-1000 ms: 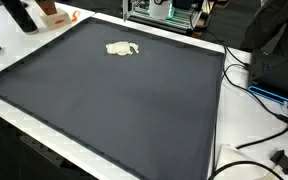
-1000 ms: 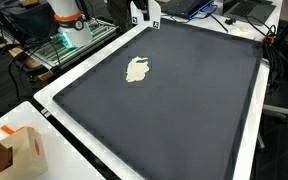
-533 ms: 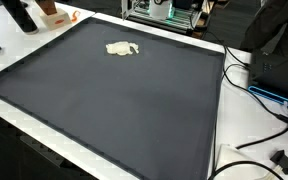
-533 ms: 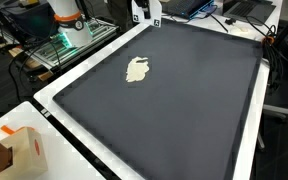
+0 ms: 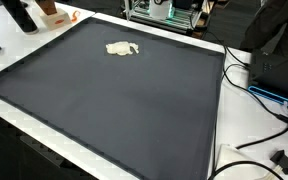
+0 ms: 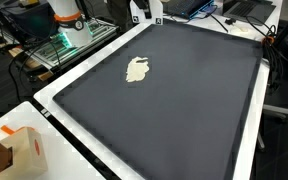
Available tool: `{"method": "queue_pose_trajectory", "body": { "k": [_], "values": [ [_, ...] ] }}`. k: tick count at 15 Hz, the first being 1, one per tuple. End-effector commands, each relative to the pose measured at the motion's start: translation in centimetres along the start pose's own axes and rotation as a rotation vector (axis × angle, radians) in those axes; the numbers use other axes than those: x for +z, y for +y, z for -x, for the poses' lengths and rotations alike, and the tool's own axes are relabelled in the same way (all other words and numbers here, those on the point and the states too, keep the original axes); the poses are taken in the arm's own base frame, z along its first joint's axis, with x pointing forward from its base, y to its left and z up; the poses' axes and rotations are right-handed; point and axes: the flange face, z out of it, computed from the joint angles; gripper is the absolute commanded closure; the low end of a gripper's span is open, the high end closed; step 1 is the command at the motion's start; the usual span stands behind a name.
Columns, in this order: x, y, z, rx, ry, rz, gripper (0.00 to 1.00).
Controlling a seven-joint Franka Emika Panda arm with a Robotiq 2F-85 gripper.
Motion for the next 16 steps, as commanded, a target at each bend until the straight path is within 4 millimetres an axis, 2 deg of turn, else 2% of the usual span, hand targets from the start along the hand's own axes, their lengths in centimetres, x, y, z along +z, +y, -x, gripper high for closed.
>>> {"method": "queue_pose_trajectory", "body": {
  "k": [1, 6, 11, 16],
  "values": [
    [0.3, 1.0, 0.9, -0.122, 0.046, -0.121, 0.99],
    [1.0, 3.1, 2.0, -0.275, 0.114, -0.285, 0.99],
    [2.9, 4.7, 3.1, -0.378, 0.136, -0.430, 0.99],
    [5.2, 6.1, 3.7, -0.473, 0.154, -0.496, 0.99]
  ]
}}
